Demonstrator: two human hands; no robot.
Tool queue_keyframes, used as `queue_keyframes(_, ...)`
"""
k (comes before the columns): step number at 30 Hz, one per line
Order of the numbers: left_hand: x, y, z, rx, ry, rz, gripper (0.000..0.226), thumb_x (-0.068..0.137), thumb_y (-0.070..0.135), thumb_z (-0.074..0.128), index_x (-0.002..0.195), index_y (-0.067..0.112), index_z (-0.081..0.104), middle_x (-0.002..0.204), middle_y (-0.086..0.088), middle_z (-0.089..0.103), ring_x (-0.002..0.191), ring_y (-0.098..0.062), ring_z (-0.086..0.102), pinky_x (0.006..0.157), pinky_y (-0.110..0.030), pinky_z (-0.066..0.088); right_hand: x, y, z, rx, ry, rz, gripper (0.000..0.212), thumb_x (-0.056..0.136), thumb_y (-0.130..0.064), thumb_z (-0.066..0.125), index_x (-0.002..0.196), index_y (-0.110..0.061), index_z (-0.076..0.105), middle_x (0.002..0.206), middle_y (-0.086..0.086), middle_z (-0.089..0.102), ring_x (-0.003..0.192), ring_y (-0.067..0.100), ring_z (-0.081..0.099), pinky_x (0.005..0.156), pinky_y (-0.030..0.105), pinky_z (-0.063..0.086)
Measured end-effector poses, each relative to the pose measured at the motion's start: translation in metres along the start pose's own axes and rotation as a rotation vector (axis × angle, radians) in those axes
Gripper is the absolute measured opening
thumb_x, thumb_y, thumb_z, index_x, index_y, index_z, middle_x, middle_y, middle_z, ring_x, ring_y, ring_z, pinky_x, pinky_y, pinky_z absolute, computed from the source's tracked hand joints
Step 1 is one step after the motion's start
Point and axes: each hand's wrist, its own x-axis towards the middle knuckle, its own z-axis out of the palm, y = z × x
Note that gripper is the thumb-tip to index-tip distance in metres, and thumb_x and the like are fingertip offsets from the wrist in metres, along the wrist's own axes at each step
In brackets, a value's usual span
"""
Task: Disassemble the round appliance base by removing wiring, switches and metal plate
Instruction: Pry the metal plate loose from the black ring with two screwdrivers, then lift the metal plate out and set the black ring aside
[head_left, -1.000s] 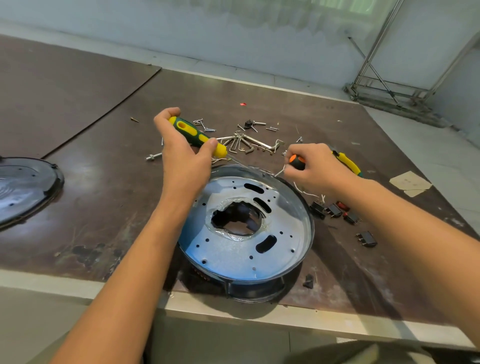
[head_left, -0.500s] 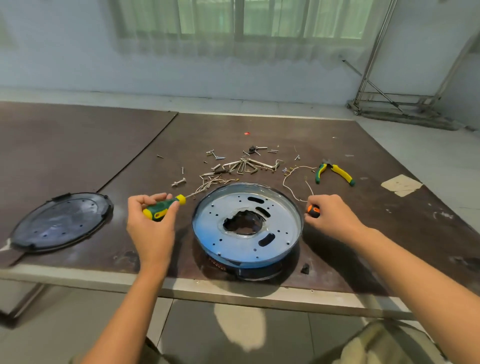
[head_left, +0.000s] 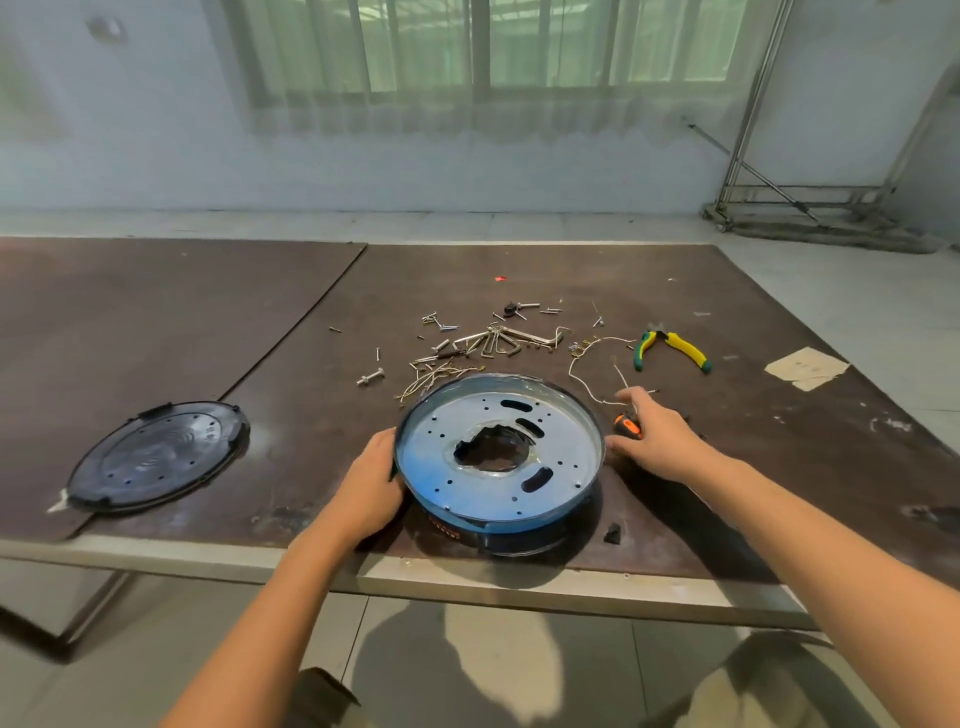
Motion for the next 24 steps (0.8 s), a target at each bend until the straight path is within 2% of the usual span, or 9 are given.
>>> queue_keyframes(2, 0.004, 0.002, -0.004, -0.013, 0.004, 0.016, 0.03, 0.106, 0.029, 0.042, 0.133, 0.031, 0.054, 0.144, 0.001, 0.05, 0.122, -0.016, 0.051, 0.097, -0.03, 0.042, 0.003, -0.001, 0.0, -0.003, -0.026, -0.008, 0.068, 0.098, -0.028, 0.069, 0.153, -0.018, 0.03, 0.153, 0.012, 0.048, 0.138, 0.03, 0.05, 0.11, 0.042, 0.042)
queue_keyframes(4, 0.008, -0.001, -0.008, 0.036, 0.031, 0.027, 0.029, 0.106, 0.023, 0.041, 0.128, 0.029, 0.06, 0.14, 0.0, 0.055, 0.121, -0.017, 0.052, 0.094, -0.03, 0.042, 0.008, 0.0, 0.002, 0.009, 0.0, 0.013, 0.062, 0.1, -0.018, 0.065, 0.152, -0.017, 0.033, 0.151, 0.014, 0.049, 0.135, 0.031, 0.051, 0.109, 0.042, 0.043)
queue_keyframes(7, 0.013, -0.004, -0.011, 0.16, 0.005, 0.04, 0.036, 0.103, 0.013, 0.044, 0.135, 0.018, 0.06, 0.149, -0.005, 0.05, 0.138, -0.024, 0.044, 0.111, -0.04, 0.039, 0.011, 0.0, 0.002, 0.019, 0.029, 0.049, 0.048, 0.099, -0.008, 0.062, 0.144, -0.016, 0.047, 0.143, 0.016, 0.052, 0.121, 0.029, 0.057, 0.1, 0.037, 0.046)
queue_keyframes(10, 0.015, -0.004, -0.01, 0.195, -0.009, 0.005, 0.039, 0.103, 0.012, 0.044, 0.14, 0.015, 0.058, 0.154, -0.007, 0.044, 0.143, -0.026, 0.038, 0.117, -0.043, 0.034, 0.01, -0.01, 0.002, 0.021, 0.144, 0.029, 0.029, 0.103, -0.023, 0.059, 0.131, -0.014, 0.061, 0.133, 0.016, 0.056, 0.102, 0.023, 0.057, 0.087, 0.032, 0.046)
queue_keyframes(12, 0.014, -0.006, -0.01, 0.201, 0.006, -0.033, 0.04, 0.104, 0.013, 0.044, 0.143, 0.012, 0.053, 0.156, -0.009, 0.04, 0.142, -0.027, 0.039, 0.119, -0.042, 0.032, 0.008, -0.024, 0.0, 0.074, 0.195, -0.002, 0.031, 0.105, -0.037, 0.054, 0.123, -0.015, 0.066, 0.12, 0.011, 0.066, 0.098, 0.02, 0.06, 0.083, 0.033, 0.048)
queue_keyframes(15, 0.01, -0.012, -0.013, 0.205, 0.056, -0.085, 0.043, 0.105, 0.012, 0.044, 0.147, 0.006, 0.046, 0.157, -0.011, 0.038, 0.142, -0.029, 0.04, 0.12, -0.039, 0.029, 0.002, -0.044, -0.002, 0.126, 0.053, 0.017, 0.035, 0.1, -0.053, 0.057, 0.112, -0.021, 0.063, 0.101, -0.001, 0.066, 0.089, 0.015, 0.063, 0.064, 0.028, 0.048)
queue_keyframes(18, 0.007, -0.016, -0.018, 0.192, 0.087, -0.111, 0.042, 0.105, 0.009, 0.043, 0.146, 0.005, 0.048, 0.153, -0.013, 0.042, 0.138, -0.032, 0.044, 0.117, -0.038, 0.031, 0.0, -0.053, 0.003, 0.043, -0.149, 0.072, 0.024, 0.099, -0.028, 0.065, 0.119, -0.017, 0.058, 0.098, 0.003, 0.065, 0.073, 0.015, 0.067, 0.048, 0.022, 0.05)
queue_keyframes(20, 0.005, -0.02, -0.026, 0.195, 0.13, -0.129, 0.039, 0.103, 0.005, 0.044, 0.141, 0.003, 0.053, 0.147, -0.017, 0.048, 0.13, -0.035, 0.05, 0.11, -0.039, 0.036, 0.002, -0.051, 0.004, 0.059, -0.119, 0.118, 0.021, 0.1, -0.01, 0.055, 0.121, -0.011, 0.059, 0.097, 0.011, 0.068, 0.068, 0.019, 0.067, 0.046, 0.022, 0.051)
queue_keyframes(24, -0.001, -0.026, -0.038, 0.166, 0.188, -0.098, 0.042, 0.099, -0.001, 0.045, 0.138, 0.009, 0.056, 0.141, -0.015, 0.049, 0.124, -0.034, 0.052, 0.103, -0.035, 0.039, 0.002, -0.04, -0.01, 0.047, -0.053, 0.177, 0.021, 0.098, -0.005, 0.048, 0.112, -0.011, 0.061, 0.096, 0.013, 0.067, 0.073, 0.025, 0.069, 0.042, 0.025, 0.047)
